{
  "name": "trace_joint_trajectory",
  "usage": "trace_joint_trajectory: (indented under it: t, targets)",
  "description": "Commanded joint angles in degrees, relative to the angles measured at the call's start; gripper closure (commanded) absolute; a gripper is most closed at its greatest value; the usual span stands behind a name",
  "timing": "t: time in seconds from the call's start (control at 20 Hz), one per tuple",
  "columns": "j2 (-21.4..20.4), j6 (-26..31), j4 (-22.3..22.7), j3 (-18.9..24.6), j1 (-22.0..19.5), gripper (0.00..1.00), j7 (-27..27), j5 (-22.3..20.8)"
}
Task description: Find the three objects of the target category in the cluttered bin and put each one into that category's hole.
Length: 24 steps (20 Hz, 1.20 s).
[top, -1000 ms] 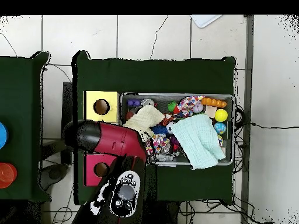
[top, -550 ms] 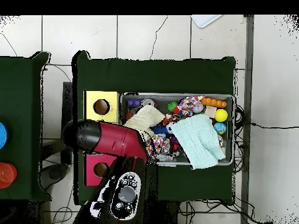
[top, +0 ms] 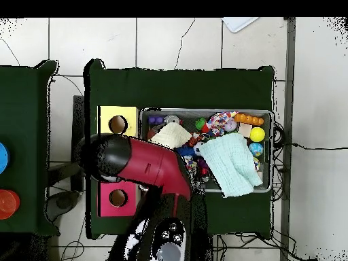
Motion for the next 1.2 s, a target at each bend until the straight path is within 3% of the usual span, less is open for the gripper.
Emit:
trace_joint_trajectory:
  t: [0.05,0.35,0.6,1.0,1.2]
  targets:
    - [-4.0,0.79,7.32,3.12,-5.21,0.0,-0.15,-2.48]
    - [-5.78,-0.53,7.68,3.8,-9.5,0.0,-5.92,-6.54]
    - [-4.77,-8.52,2.1,5.72,-16.5,0.0,-13.72,-14.54]
    - [-5.27,-12.15,-4.78,13.22,-25.5,0.0,-17.74,-22.3]
    - [-4.32,-10.53,-6.6,16.72,-28.66,0.0,-17.23,-24.36]
